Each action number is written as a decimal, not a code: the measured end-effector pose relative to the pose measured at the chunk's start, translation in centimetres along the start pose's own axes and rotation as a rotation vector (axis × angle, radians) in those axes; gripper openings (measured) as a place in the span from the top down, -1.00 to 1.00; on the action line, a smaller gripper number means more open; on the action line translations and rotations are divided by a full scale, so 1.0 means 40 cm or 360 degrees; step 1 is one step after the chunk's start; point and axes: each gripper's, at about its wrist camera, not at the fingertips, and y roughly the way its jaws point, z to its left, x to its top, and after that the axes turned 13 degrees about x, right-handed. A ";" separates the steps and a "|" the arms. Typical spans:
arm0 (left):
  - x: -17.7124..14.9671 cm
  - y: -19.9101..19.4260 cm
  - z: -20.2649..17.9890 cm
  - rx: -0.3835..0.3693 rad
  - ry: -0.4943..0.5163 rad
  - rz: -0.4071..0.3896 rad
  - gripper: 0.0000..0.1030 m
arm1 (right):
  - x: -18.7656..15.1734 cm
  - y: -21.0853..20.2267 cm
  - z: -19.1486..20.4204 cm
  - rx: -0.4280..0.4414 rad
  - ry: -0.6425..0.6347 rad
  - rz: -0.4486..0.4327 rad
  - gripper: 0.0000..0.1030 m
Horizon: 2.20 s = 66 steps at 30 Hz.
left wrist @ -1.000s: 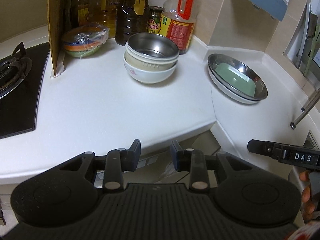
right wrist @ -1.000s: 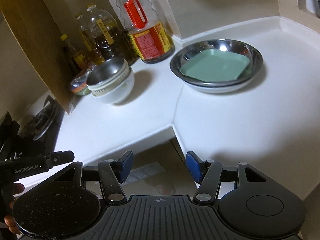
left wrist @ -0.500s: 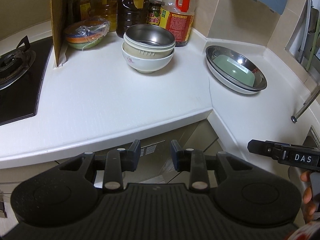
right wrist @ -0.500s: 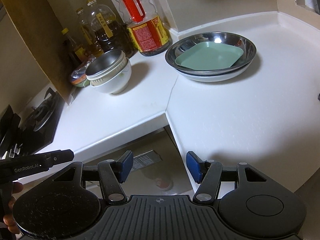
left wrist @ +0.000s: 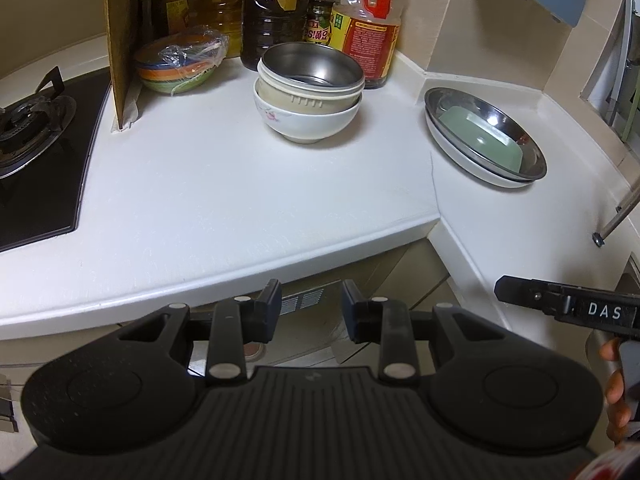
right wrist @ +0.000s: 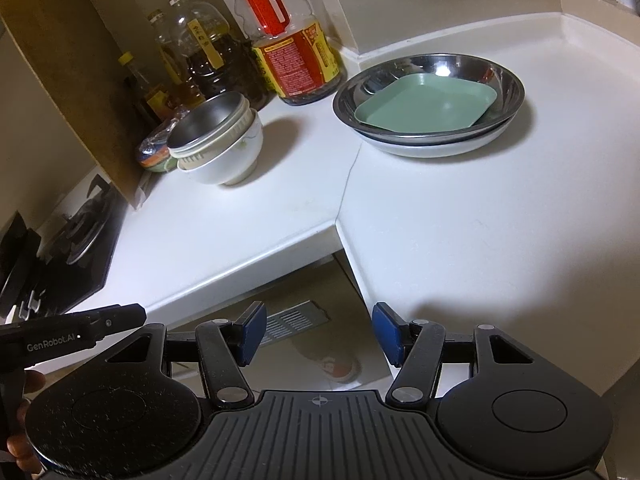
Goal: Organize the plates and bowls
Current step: 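Withdraw both grippers away from the stacked bowls, then move both grippers back to the rim of the bowl stack, then close the left gripper on the stack rim while the right gripper closes on it too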
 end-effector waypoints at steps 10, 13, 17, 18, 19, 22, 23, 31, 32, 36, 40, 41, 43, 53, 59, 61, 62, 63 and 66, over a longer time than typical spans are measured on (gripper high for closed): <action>0.102 0.064 0.054 -0.0010 -0.0020 -0.0038 0.44 | 0.077 0.064 0.003 -0.0065 0.0036 -0.0042 -0.14; 0.140 0.084 0.077 -0.0018 -0.0029 -0.0055 0.44 | 0.109 0.092 0.011 -0.0072 0.0033 -0.0055 -0.14; 0.202 0.108 0.104 -0.0037 -0.0043 -0.0094 0.44 | 0.153 0.129 0.028 -0.0077 0.0019 -0.0085 -0.14; 0.219 0.114 0.109 -0.0041 -0.0044 -0.0107 0.44 | 0.165 0.139 0.034 -0.0079 0.0010 -0.0094 -0.14; 0.236 0.120 0.113 -0.0045 -0.0044 -0.0124 0.44 | 0.179 0.150 0.041 -0.0079 0.0000 -0.0104 -0.14; 0.288 0.136 0.123 -0.0058 -0.0036 -0.0176 0.44 | 0.221 0.180 0.060 -0.0076 -0.0032 -0.0144 -0.14; 0.304 0.143 0.125 -0.0062 -0.0037 -0.0187 0.44 | 0.236 0.190 0.066 -0.0074 -0.0041 -0.0160 -0.14; 0.412 0.205 0.115 -0.0119 0.0013 -0.0263 0.44 | 0.339 0.281 0.107 0.0002 -0.0060 -0.0243 -0.14; 0.422 0.215 0.111 -0.0126 0.0022 -0.0265 0.44 | 0.347 0.294 0.111 0.0014 -0.0065 -0.0250 -0.14; 0.450 0.257 0.105 -0.0147 0.0038 -0.0242 0.45 | 0.378 0.343 0.125 0.0030 -0.0076 -0.0270 -0.12; 0.465 0.291 0.100 -0.0171 0.0050 -0.0206 0.45 | 0.396 0.385 0.128 0.0025 -0.0082 -0.0247 0.20; 0.468 0.298 0.098 -0.0179 0.0056 -0.0198 0.46 | 0.400 0.395 0.126 0.0020 -0.0077 -0.0239 0.22; 0.471 0.310 0.096 -0.0192 0.0069 -0.0183 0.51 | 0.403 0.409 0.121 0.0009 -0.0066 -0.0229 0.33; 0.471 0.341 0.097 -0.0247 0.0101 -0.0136 0.68 | 0.411 0.438 0.131 -0.0035 -0.0090 -0.0187 0.71; 0.468 0.354 0.098 -0.0252 0.0107 -0.0103 0.70 | 0.417 0.433 0.145 -0.0060 -0.0099 -0.0174 0.76; 0.469 0.355 0.098 -0.0256 0.0106 -0.0100 0.70 | 0.418 0.435 0.146 -0.0065 -0.0101 -0.0170 0.76; 0.470 0.356 0.097 -0.0256 0.0107 -0.0098 0.70 | 0.418 0.436 0.146 -0.0066 -0.0097 -0.0169 0.76; 0.471 0.356 0.097 -0.0257 0.0108 -0.0097 0.70 | 0.419 0.436 0.146 -0.0066 -0.0090 -0.0169 0.76; 0.474 0.359 0.097 -0.0263 0.0107 -0.0092 0.70 | 0.420 0.436 0.145 -0.0068 -0.0081 -0.0168 0.76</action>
